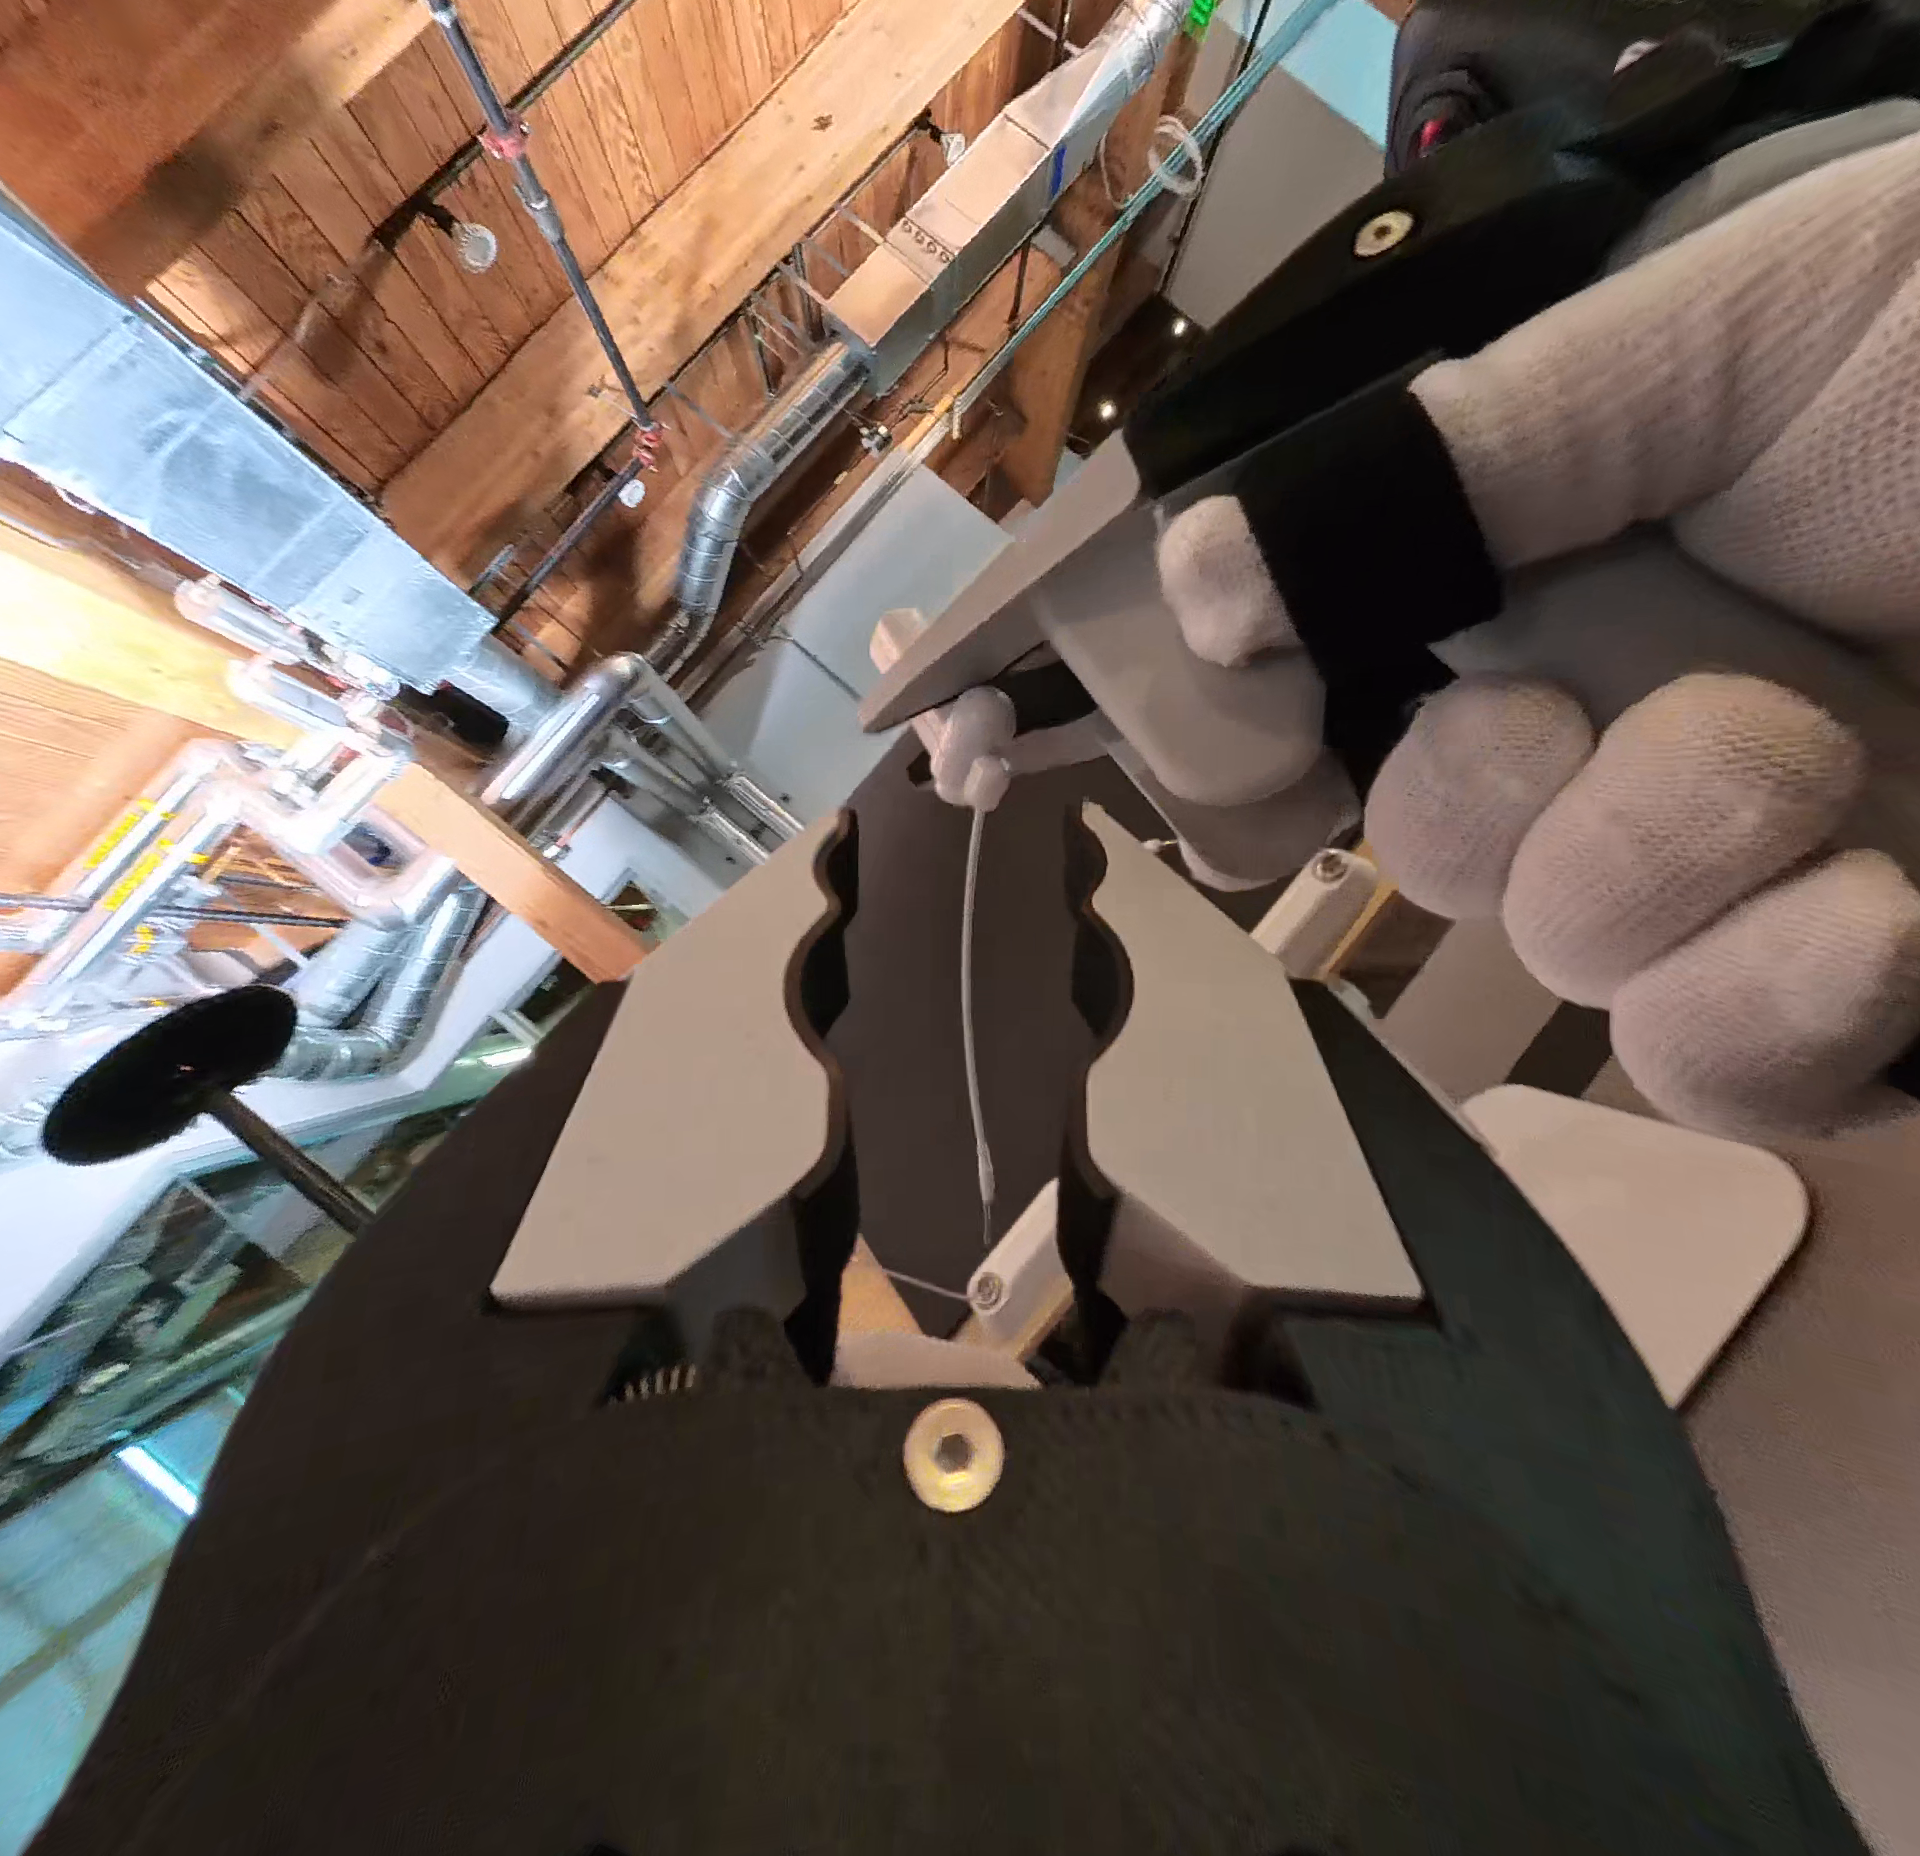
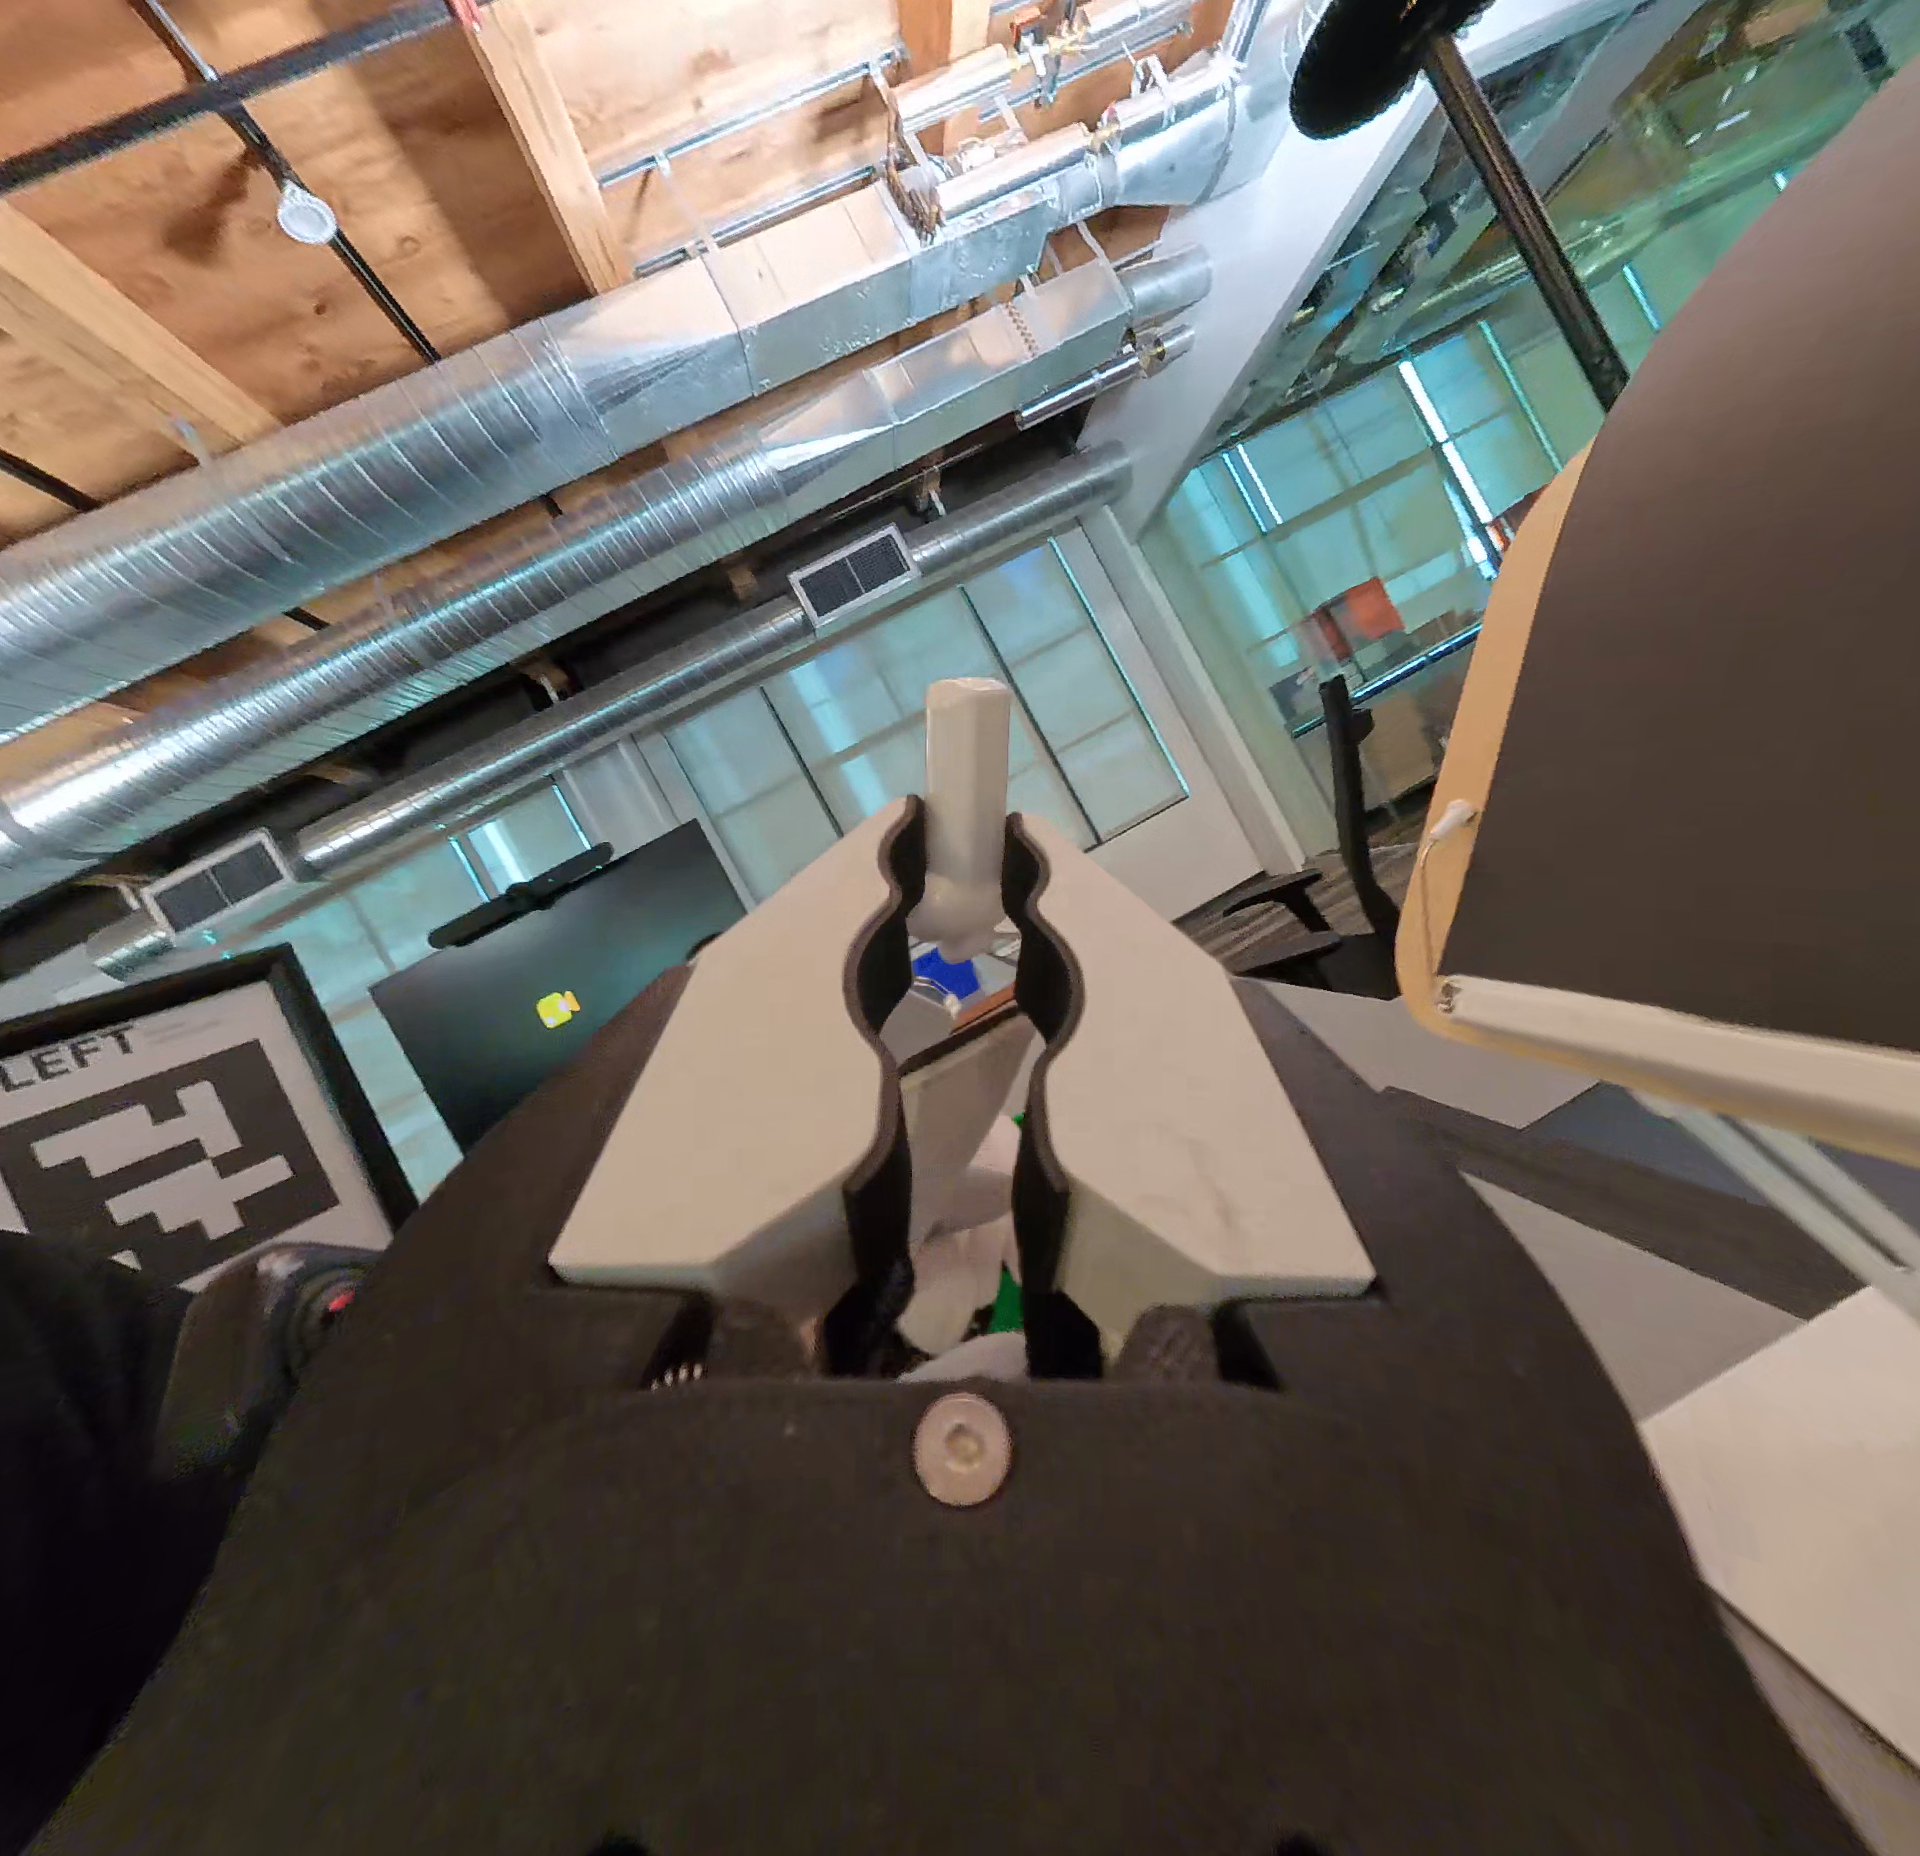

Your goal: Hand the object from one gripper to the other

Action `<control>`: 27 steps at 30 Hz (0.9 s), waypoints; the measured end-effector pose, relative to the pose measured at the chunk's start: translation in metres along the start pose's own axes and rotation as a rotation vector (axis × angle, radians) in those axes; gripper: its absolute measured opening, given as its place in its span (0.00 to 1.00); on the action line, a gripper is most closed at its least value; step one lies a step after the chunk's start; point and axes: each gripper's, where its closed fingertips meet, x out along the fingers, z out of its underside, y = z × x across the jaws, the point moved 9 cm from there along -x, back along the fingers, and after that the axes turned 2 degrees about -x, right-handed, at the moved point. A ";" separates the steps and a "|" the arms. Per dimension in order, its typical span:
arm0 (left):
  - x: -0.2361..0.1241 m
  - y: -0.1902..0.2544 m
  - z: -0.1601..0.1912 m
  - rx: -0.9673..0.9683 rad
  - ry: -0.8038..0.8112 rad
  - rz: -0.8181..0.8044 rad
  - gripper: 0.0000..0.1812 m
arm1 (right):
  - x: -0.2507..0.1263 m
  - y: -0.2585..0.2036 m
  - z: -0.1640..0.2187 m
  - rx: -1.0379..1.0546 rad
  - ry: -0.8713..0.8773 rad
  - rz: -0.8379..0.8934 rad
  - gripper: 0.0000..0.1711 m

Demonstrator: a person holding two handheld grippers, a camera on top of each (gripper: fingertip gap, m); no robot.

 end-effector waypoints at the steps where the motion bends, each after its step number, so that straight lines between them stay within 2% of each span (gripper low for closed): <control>1: -0.001 0.000 -0.001 0.028 0.013 -0.022 0.19 | 0.001 0.000 0.003 0.019 0.000 -0.004 0.07; 6: -0.004 0.008 0.000 0.137 0.049 -0.065 0.13 | 0.007 -0.002 0.011 0.104 0.005 -0.015 0.07; 12: -0.005 0.005 -0.001 0.161 0.056 -0.114 0.07 | 0.010 -0.003 0.017 0.144 -0.018 -0.023 0.07; 19: -0.006 0.005 0.001 0.133 0.054 -0.082 0.06 | 0.010 -0.003 0.017 0.121 -0.024 -0.004 0.07; 24: -0.002 -0.011 0.005 -0.056 0.008 0.007 0.06 | 0.003 0.005 0.005 0.061 -0.016 0.066 0.28; 27: 0.001 -0.032 0.009 -0.425 -0.017 0.132 0.06 | -0.002 0.003 -0.005 -0.099 -0.069 0.100 0.25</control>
